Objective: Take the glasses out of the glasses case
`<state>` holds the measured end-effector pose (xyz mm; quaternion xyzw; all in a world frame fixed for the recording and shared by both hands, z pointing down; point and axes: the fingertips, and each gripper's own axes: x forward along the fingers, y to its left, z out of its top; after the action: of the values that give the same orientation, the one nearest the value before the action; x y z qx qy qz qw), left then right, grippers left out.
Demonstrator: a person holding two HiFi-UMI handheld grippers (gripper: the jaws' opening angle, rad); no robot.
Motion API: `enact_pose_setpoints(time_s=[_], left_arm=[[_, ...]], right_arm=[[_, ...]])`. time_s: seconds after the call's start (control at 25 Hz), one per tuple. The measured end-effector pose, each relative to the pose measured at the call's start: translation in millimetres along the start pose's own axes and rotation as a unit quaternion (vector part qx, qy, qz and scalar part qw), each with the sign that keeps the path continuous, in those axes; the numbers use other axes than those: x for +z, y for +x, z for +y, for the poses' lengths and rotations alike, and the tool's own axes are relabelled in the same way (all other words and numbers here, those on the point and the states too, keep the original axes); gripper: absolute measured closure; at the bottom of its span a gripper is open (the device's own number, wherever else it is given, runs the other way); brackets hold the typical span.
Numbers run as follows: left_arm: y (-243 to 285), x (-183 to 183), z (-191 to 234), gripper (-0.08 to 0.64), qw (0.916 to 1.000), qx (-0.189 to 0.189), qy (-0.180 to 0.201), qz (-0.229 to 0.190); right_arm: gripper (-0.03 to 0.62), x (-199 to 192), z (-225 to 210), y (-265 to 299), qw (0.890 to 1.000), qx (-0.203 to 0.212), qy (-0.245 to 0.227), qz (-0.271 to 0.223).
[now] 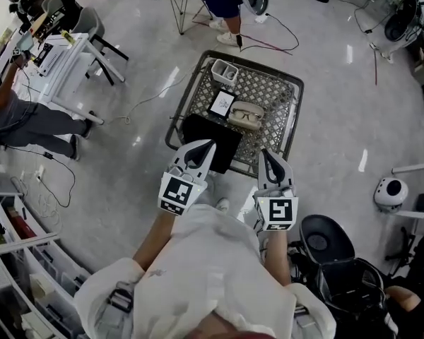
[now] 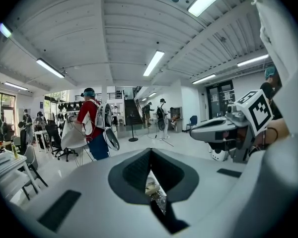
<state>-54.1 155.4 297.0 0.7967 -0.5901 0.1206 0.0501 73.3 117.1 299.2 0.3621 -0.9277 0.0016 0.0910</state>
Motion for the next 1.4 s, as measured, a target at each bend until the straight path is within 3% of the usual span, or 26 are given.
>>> enact_pose_setpoints(time_s=[0.32,0.8,1.4], left_arm=[[50,15,29,0.548,0.9995,-0.025,0.006,-0.019],[122,29,78,0.548,0.9975,-0.070,-0.003,-0.010],[173,-3,137,0.548,0.9882,-0.153,-0.009,-0.001]], right_arm=[[0.586,6,-29,38,1.000,-0.029,-0.009,0.006],[0.586,17,-68,101,0.997,-0.067,-0.004,0.034],[0.586,-4,-62,164,0.989,-0.123,0.001,0.084]])
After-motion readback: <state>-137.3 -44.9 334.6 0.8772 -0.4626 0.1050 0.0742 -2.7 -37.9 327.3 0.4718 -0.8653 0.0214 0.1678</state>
